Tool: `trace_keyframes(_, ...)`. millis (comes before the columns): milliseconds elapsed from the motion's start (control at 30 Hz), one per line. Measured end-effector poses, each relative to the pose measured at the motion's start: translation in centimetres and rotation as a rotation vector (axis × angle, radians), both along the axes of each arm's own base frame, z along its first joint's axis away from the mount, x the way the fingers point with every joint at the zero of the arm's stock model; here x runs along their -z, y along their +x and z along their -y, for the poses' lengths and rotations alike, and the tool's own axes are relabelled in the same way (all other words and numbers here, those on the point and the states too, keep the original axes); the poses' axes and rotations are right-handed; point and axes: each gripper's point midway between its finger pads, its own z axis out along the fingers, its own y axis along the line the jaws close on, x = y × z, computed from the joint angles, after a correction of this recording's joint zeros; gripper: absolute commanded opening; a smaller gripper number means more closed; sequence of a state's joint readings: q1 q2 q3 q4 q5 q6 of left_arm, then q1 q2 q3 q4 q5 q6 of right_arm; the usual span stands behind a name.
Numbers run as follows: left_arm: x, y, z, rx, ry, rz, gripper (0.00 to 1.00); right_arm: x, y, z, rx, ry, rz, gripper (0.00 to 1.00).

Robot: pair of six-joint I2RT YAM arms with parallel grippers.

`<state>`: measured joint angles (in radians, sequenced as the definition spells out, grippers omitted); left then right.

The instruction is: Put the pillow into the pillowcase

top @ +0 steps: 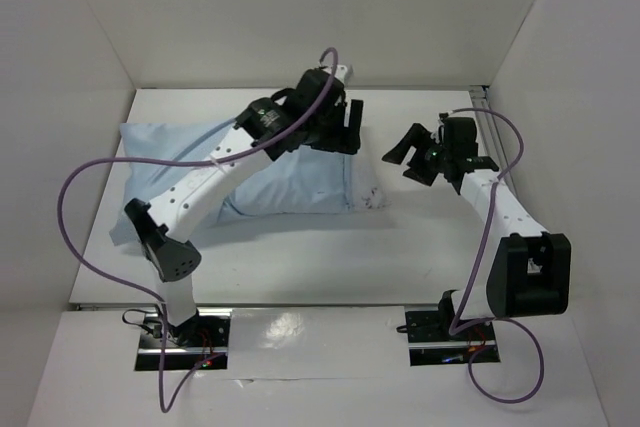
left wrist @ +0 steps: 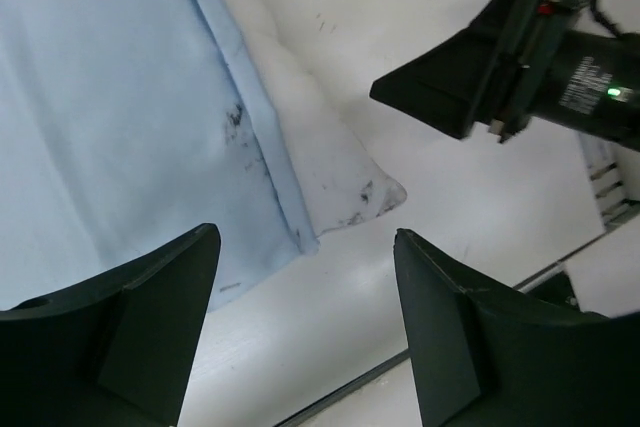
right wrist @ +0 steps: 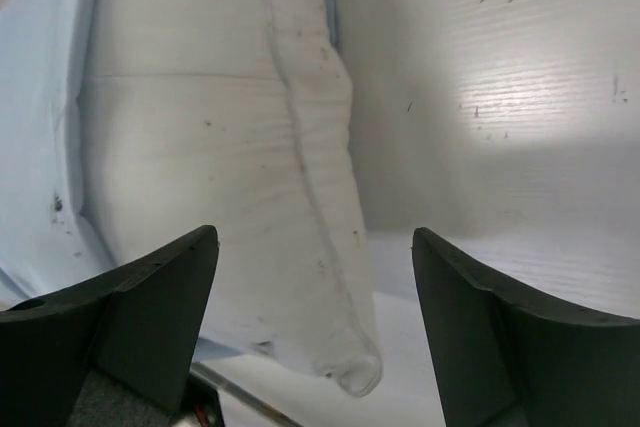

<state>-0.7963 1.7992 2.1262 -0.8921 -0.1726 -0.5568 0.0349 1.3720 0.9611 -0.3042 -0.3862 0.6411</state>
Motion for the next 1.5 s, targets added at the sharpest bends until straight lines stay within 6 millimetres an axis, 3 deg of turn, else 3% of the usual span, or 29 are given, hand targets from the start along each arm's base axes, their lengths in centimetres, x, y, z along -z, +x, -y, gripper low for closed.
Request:
trace_keyframes(200,7.5,0.9,1.6,-0.063,0.14,-0.122,0.69,0.5,-1.3,-0.9,-0.126,-0.03,0.009,0.87)
trace_keyframes(300,9.9,1.3,1.5,-0.1,0.186,-0.16,0.68,1.3,-2.0,-1.0,-0.146,-0.035,-0.006,0.87)
trace_keyframes(433,10.8,1.7,1.5,-0.131,0.203,-0.17,0.66,2.0,-2.6,-1.1,-0.158,-0.032,-0.026,0.87)
trace_keyframes(567,10.8,2.9,3.0,-0.131,0.186,-0.152,0.66,2.3,-2.9,-1.4,-0.173,-0.017,-0.03,0.87)
trace_keyframes(733,12.7,3.8,4.5,-0.117,0.193,-0.17,0.61,3.1,-2.5,-1.9,-0.194,0.016,-0.029,0.84)
trace_keyframes(867,14.7,4.3,4.6,-0.124,0.222,-0.199,0.46,4.4,-1.7,-2.4,-0.199,0.049,-0.041,0.76)
trace_keyframes(900,14.9,4.3,4.5,-0.127,0.226,-0.202,0.26,4.6,-1.3,-2.6,-0.202,0.061,-0.036,0.74)
trace_keyframes(933,14.9,4.4,4.4,-0.134,0.224,-0.205,0.16,5.0,-1.1,-2.7,-0.203,0.068,-0.043,0.72)
trace_keyframes(967,14.9,4.5,4.2,-0.138,0.226,-0.205,0.04,5.2,-0.9,-3.0,-0.21,0.085,-0.043,0.69)
trace_keyframes(1000,14.8,4.6,4.1,-0.137,0.223,-0.204,0.0,5.4,-0.5,-3.4,-0.221,0.103,-0.035,0.55)
trace_keyframes(1067,14.5,4.7,4.2,-0.126,0.218,-0.205,0.0,5.6,0.3,-4.3,-0.241,0.136,-0.021,0.33)
trace_keyframes(1133,14.0,4.6,4.5,-0.104,0.194,-0.209,0.0,6.0,0.7,-5.9,-0.277,0.178,-0.014,0.02)
trace_keyframes(1267,10.8,3.8,7.3,0.053,0.06,-0.215,0.0,5.5,0.3,-10.8,-0.372,0.259,0.002,0.0)
trace_keyframes(1400,4.7,1.6,11.3,0.279,-0.197,-0.229,0.0,1.7,0.2,-15.6,-0.418,0.374,0.102,0.0)
trace_keyframes(1500,1.4,0.3,11.7,0.379,-0.331,-0.268,0.0,-0.6,0.7,-17.1,-0.422,0.445,0.162,0.0)
